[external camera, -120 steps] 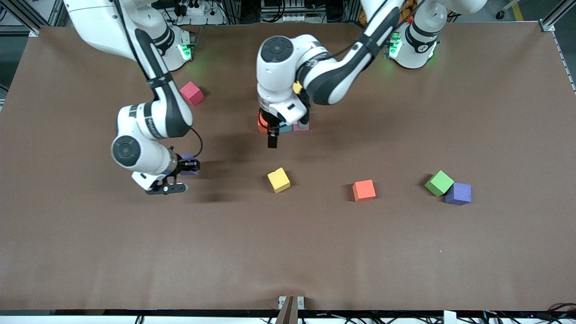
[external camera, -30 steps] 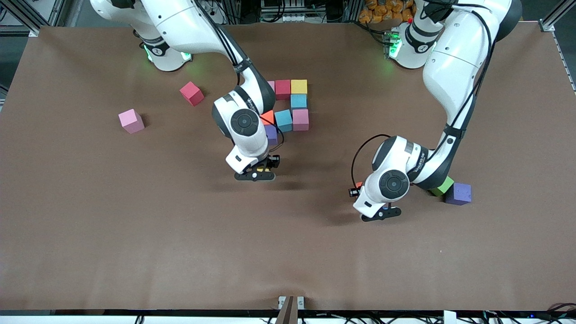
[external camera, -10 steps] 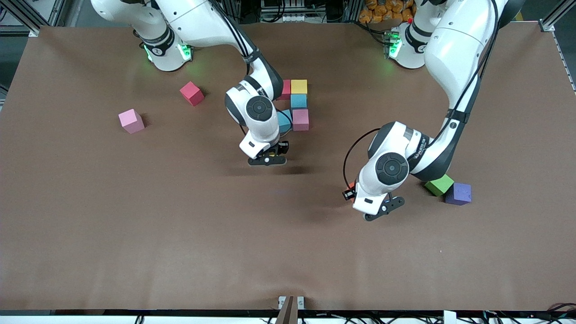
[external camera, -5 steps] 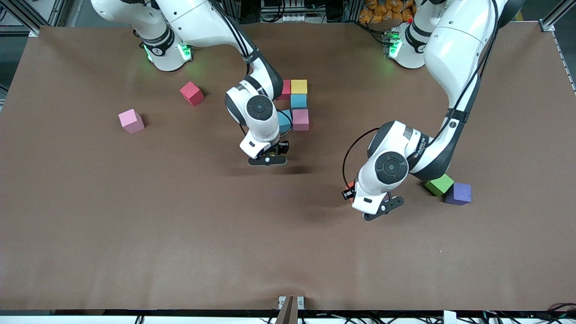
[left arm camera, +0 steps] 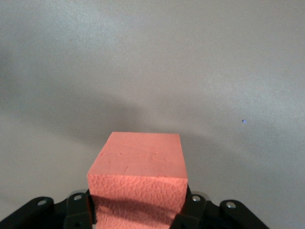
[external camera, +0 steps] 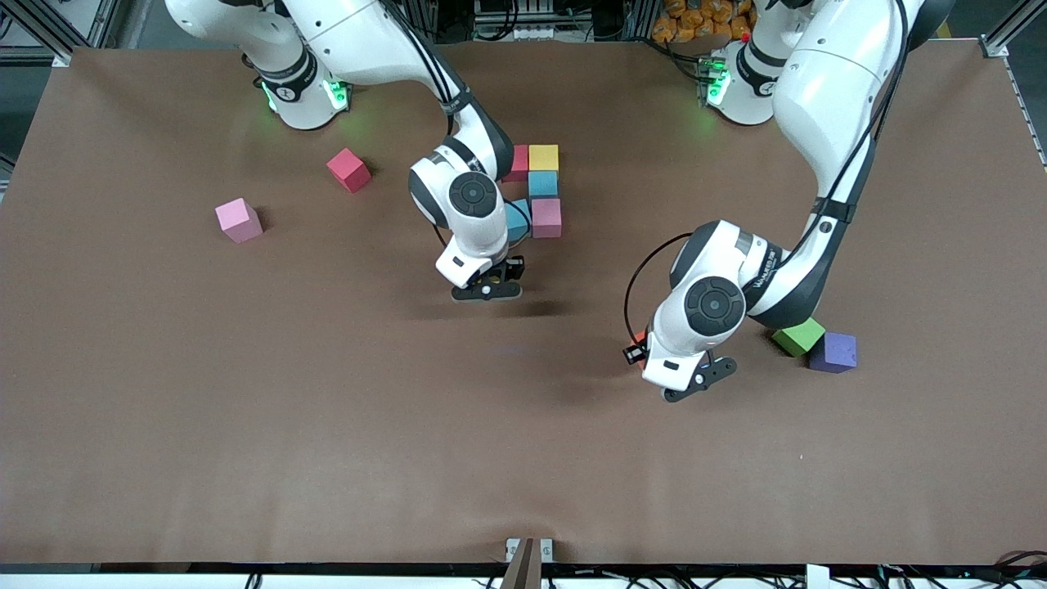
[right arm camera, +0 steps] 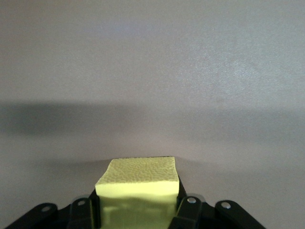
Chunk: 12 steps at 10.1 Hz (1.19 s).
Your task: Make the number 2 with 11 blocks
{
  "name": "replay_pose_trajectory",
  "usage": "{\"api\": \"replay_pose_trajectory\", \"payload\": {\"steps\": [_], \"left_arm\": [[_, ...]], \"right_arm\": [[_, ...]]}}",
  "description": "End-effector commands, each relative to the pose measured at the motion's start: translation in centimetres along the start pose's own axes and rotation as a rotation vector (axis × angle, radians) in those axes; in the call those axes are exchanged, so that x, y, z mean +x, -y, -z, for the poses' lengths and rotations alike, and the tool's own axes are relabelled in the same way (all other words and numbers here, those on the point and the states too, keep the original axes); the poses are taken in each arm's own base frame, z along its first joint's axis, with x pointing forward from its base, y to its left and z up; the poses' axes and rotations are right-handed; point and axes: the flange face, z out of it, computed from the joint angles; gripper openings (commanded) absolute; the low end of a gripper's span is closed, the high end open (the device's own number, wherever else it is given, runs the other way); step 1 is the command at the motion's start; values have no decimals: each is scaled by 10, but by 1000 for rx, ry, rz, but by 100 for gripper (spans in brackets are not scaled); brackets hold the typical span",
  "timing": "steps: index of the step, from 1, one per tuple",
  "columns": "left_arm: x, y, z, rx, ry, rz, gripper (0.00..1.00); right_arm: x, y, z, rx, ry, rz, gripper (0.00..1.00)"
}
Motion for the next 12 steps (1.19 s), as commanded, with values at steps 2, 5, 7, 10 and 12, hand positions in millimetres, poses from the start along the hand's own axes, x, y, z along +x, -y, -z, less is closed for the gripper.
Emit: {"api": "replay_pose_trajectory", "payload": {"steps": [2, 5, 7, 10, 12], "left_arm": [[-5, 2, 10, 10, -9, 1, 27], [-5, 2, 13, 6, -11, 0, 26], [-5, 2, 15, 4, -14, -1, 26], [-6, 2, 18, 2, -18, -2, 26], [-6, 3, 25, -5, -24, 1, 26]], "right_arm": [[-11, -6, 5, -10, -5, 11, 0], [-11, -5, 5, -22, -14, 32, 58], [-12, -6, 5, -23, -12, 30, 100], [-11, -4, 9, -18, -15, 31, 100], [-8, -5, 23, -7, -25, 21, 100]]}}
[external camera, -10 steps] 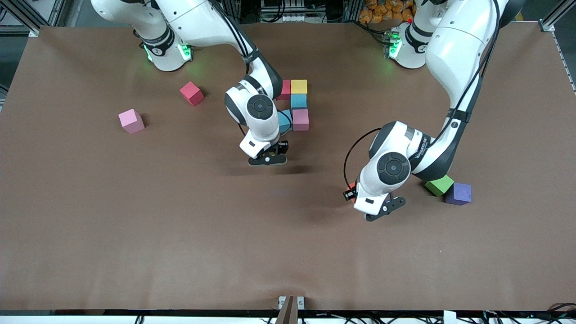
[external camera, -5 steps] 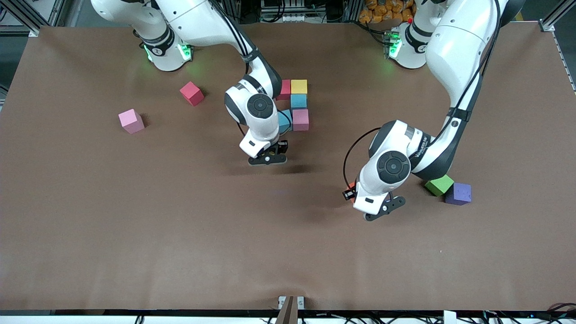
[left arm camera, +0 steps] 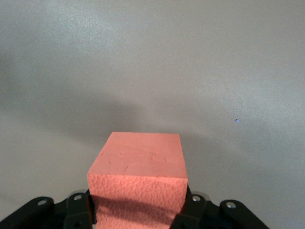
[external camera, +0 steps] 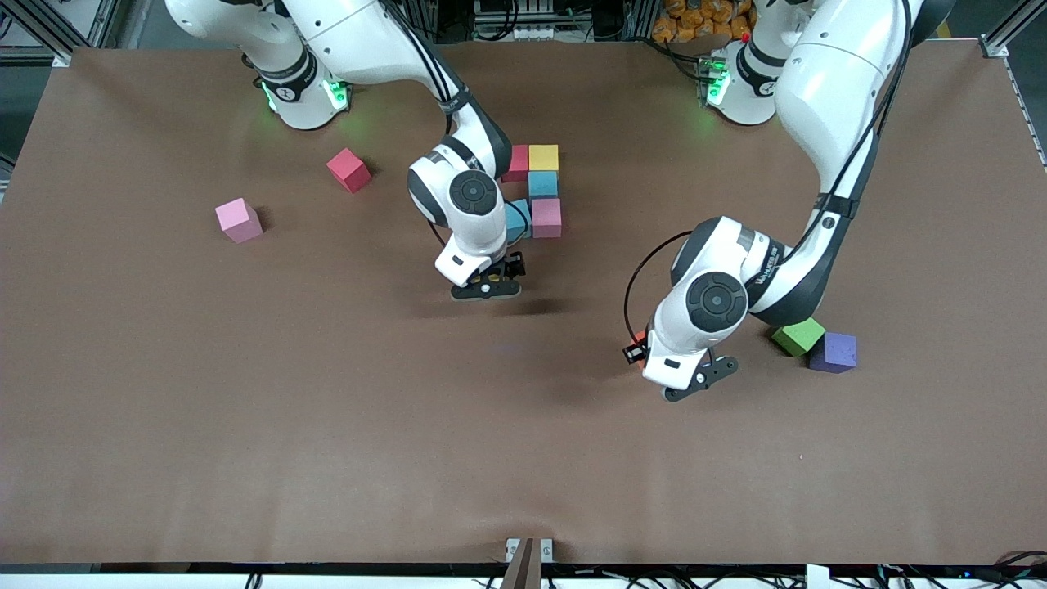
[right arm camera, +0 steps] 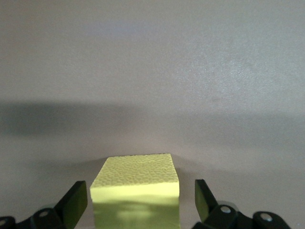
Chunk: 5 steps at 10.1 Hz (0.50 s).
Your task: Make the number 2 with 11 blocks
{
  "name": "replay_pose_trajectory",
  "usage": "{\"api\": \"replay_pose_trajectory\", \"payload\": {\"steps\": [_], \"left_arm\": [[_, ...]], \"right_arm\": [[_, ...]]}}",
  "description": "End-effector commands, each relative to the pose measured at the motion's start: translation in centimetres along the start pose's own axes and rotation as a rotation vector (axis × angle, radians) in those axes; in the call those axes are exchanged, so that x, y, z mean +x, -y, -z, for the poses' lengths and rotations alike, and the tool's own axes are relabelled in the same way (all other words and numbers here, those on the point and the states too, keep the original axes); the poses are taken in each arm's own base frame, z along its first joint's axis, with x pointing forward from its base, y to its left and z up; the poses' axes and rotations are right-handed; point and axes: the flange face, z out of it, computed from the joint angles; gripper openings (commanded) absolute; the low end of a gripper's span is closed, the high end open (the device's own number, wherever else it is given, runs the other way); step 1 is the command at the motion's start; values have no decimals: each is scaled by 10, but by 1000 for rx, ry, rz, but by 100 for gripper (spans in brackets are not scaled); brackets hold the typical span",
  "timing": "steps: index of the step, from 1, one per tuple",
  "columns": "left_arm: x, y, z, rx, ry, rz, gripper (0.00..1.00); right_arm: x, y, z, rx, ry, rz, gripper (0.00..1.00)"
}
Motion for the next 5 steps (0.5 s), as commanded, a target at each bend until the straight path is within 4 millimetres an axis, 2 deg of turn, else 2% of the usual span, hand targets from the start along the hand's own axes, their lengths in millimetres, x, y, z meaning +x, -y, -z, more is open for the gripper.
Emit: {"api": "replay_pose_trajectory", "payload": {"steps": [1, 3, 5], "left_arm": [[-3, 5, 19, 2, -17, 10, 26], [-5, 6, 34, -24, -4, 34, 24], [-6, 6, 39, -33, 18, 91, 24]], "right_arm": [[-4, -4, 30, 11, -19, 0, 100], [-3, -5, 38, 14, -20, -4, 100], [8, -15, 58, 25, -28, -20, 100]]}}
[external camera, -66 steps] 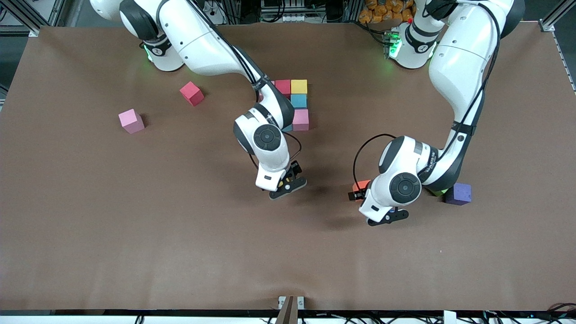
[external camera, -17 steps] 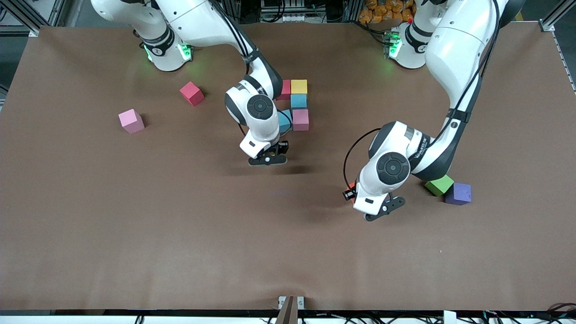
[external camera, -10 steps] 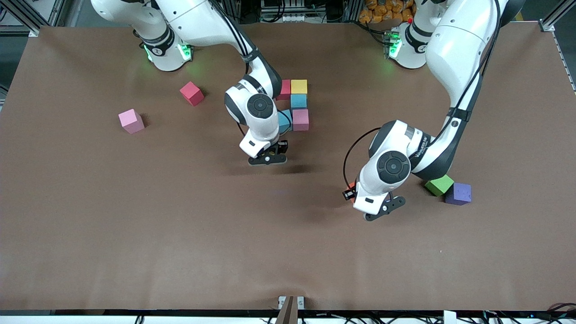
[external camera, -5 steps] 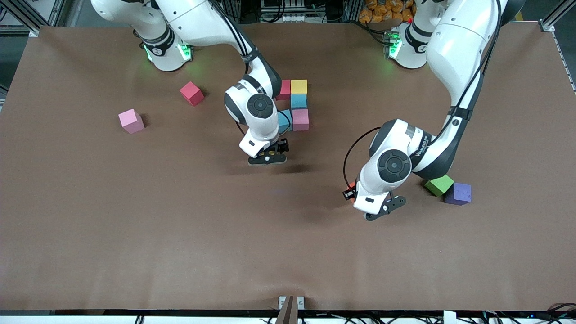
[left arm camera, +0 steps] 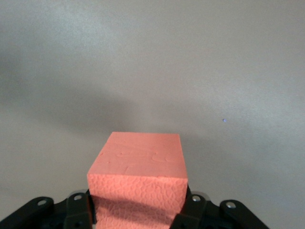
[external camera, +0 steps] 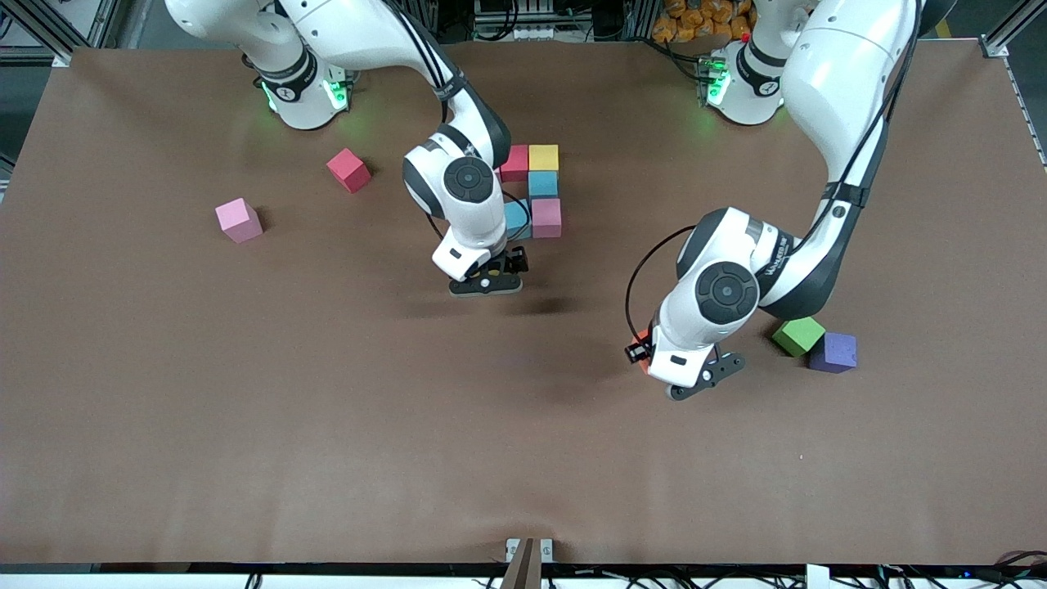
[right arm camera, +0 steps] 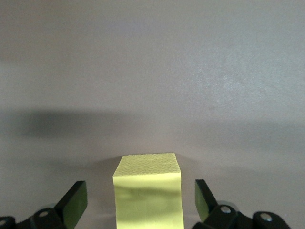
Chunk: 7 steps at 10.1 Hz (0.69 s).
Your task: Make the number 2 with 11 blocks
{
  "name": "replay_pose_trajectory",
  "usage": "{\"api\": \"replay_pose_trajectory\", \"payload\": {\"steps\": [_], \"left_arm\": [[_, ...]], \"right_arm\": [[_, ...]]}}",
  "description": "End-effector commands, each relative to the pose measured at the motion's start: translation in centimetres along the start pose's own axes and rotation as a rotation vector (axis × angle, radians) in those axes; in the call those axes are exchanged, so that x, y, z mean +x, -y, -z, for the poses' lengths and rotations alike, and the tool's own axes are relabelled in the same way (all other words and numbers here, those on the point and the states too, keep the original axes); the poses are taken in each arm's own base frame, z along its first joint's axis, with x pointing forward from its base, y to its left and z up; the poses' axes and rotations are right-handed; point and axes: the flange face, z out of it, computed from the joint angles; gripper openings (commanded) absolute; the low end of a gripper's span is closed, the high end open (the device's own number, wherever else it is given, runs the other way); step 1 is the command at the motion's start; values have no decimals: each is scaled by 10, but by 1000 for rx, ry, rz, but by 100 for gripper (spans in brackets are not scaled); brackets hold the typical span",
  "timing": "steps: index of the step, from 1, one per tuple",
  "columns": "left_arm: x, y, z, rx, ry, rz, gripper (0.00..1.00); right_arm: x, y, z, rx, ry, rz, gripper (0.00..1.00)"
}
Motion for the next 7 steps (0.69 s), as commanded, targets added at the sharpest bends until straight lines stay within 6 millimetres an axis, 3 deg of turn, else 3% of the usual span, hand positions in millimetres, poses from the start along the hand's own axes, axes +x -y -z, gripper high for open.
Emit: {"api": "replay_pose_trajectory", "payload": {"steps": [1, 2, 4, 7], "left_arm": [[-7, 4, 9, 2, 20, 83, 24], [-10, 2, 9, 3, 20, 118, 22], [-15, -2, 7, 6, 24, 228, 21], [-51, -29, -9, 3, 63, 439, 19]], "right_arm": [[16, -27, 37, 5, -10, -32, 100], [34, -43, 53, 19, -29, -36, 100], [65, -96, 79, 23, -33, -60, 100], [95, -191, 119, 3, 16, -65, 100]]}}
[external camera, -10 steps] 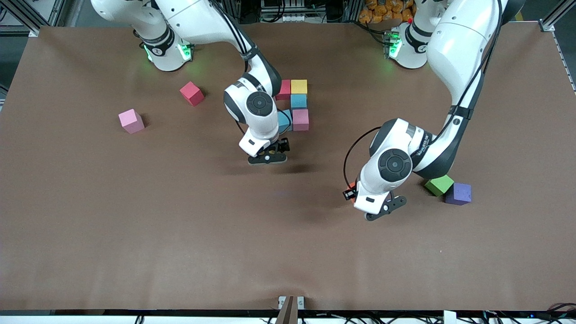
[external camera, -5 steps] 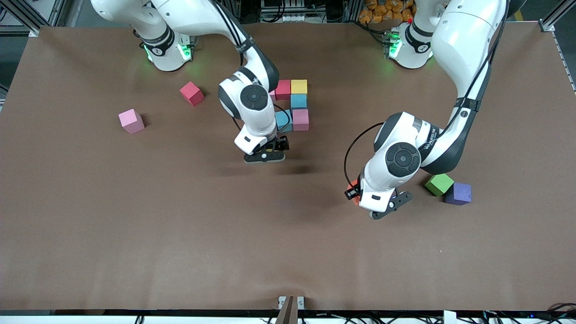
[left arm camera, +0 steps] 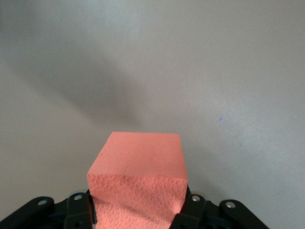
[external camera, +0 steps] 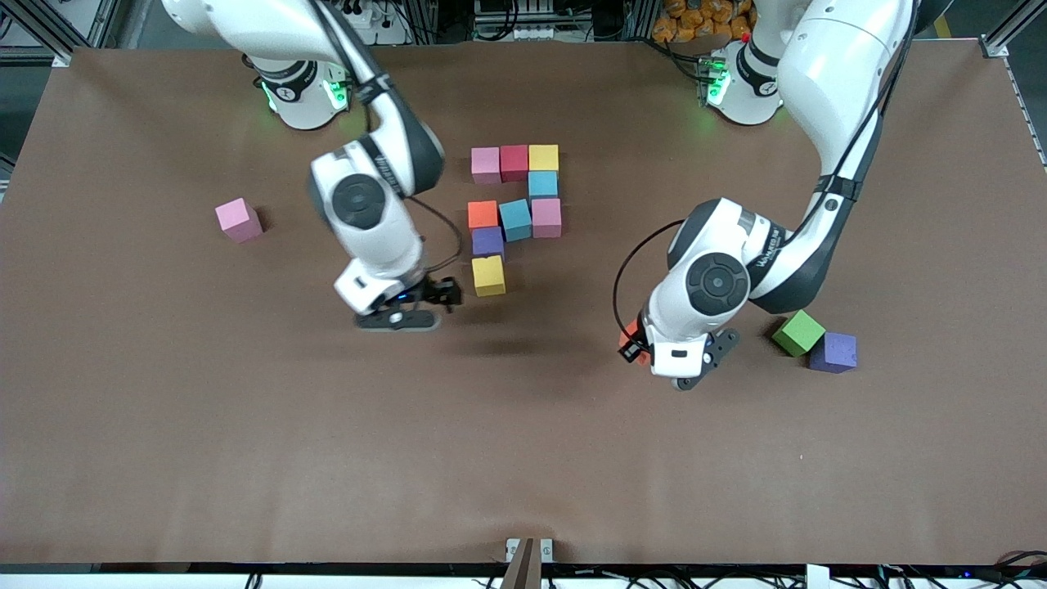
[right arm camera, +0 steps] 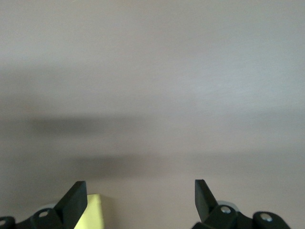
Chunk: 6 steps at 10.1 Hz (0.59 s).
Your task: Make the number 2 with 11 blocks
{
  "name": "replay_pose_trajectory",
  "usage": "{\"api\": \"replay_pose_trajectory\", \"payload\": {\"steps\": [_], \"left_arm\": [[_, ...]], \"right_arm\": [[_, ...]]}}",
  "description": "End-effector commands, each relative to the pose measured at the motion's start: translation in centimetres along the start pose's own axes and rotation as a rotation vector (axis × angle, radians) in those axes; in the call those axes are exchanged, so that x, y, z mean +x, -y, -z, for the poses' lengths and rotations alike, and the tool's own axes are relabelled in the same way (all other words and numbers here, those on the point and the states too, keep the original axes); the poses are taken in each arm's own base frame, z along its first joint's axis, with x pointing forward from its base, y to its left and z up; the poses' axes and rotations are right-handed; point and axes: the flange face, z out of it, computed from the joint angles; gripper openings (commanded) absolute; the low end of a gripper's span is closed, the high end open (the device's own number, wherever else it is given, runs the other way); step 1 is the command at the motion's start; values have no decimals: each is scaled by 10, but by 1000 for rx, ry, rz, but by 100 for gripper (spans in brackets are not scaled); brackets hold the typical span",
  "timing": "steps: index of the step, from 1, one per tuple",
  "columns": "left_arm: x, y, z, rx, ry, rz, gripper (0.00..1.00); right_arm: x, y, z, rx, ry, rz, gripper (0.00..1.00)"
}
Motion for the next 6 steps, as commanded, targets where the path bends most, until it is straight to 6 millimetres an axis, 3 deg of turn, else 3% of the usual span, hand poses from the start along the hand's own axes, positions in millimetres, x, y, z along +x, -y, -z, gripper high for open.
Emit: {"api": "replay_pose_trajectory", "payload": {"steps": [1, 2, 3, 5, 6], "left_arm": [[-39, -10, -20, 0, 28, 184, 20], [-56, -16, -27, -11, 29, 272, 20], [-61, -18, -35, -21, 33, 327, 19], [-92, -25, -54, -85, 50, 439, 19], [-102, -27, -61, -124, 59, 511, 19]], "right_arm": [[10, -54, 36, -8, 32, 31, 100], [14, -76, 47, -9, 43, 43, 100], [20, -106, 59, -12, 58, 50, 100], [37, -191, 78, -5, 52, 61, 100], [37, -217, 88, -2, 55, 77, 100]]}}
